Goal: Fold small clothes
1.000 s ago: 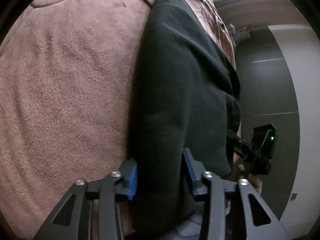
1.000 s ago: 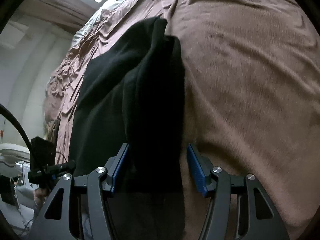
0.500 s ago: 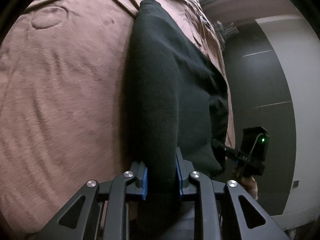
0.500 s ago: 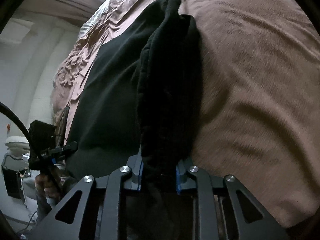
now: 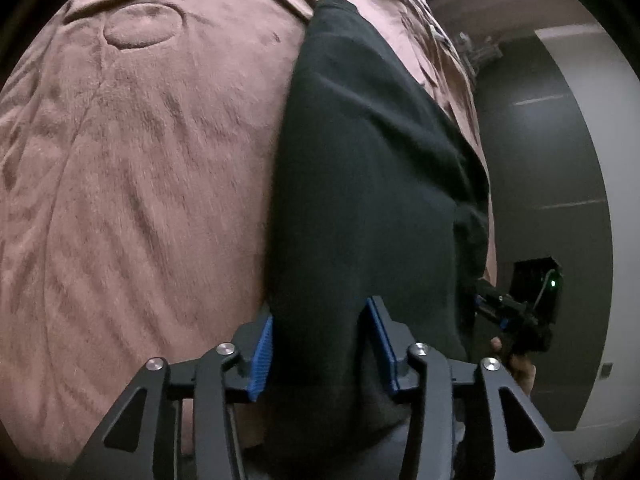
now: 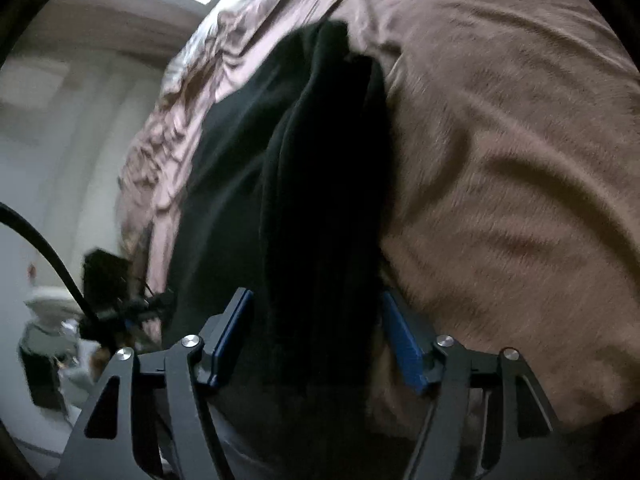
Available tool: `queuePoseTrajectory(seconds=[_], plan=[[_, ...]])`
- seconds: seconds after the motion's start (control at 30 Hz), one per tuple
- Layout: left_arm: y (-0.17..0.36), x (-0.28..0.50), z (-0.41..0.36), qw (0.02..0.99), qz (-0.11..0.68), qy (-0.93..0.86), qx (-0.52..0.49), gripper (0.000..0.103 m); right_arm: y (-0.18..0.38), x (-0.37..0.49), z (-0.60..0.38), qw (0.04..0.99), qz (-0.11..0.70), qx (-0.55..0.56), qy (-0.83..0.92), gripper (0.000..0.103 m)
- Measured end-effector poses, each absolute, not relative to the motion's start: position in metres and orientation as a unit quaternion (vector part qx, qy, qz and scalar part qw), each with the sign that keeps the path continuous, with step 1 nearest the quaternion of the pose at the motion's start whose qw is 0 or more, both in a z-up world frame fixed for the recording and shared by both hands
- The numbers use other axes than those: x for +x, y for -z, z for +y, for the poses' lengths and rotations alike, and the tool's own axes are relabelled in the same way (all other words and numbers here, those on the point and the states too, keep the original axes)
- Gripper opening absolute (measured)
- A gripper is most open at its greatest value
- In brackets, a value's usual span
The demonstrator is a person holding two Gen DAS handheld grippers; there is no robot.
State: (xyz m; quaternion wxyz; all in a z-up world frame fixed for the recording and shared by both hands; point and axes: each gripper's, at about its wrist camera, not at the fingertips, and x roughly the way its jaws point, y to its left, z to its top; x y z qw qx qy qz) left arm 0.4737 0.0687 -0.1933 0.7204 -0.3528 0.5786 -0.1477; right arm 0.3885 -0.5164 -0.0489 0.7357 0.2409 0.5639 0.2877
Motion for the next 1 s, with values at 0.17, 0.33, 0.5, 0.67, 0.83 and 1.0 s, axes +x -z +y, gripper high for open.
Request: queuePoseTrajectory(seconds=[0.17,0.33,0.5,0.67,0.83,1.0], plan=[[0.201,0.490,0.074,0.715,0.574,0.140,-0.372,0.047,0.054,0.414,-0.521,0.741,0.555,0.249,-0.285,0.065],[0.199,0.512,0.073,0.718,0.571,0.138,-0.373,0.048,0.067,0.434,-0.520,0.735,0.546,0.276,-0.291,0.065],[0.200,0.530,0.082,0.724,0.562,0.139,-0.375,0.048,0.077,0.442,-0.516,0.731,0.543,0.297,-0.288,0.064],[0.204,0.557,0.083,0.730,0.553,0.142,-0.376,0.048,0.081,0.448,-0.504,0.729,0.538,0.302,-0.295,0.064],[0.205,0.582,0.093,0.736,0.540,0.143,-0.383,0.048,0.084,0.461,-0.500,0.728,0.535,0.305,-0.302,0.053],[0.199,0.603,0.093,0.749,0.529,0.149,-0.371,0.048,0.091,0.469,-0.499,0.722,0.539,0.309,-0.305,0.043]])
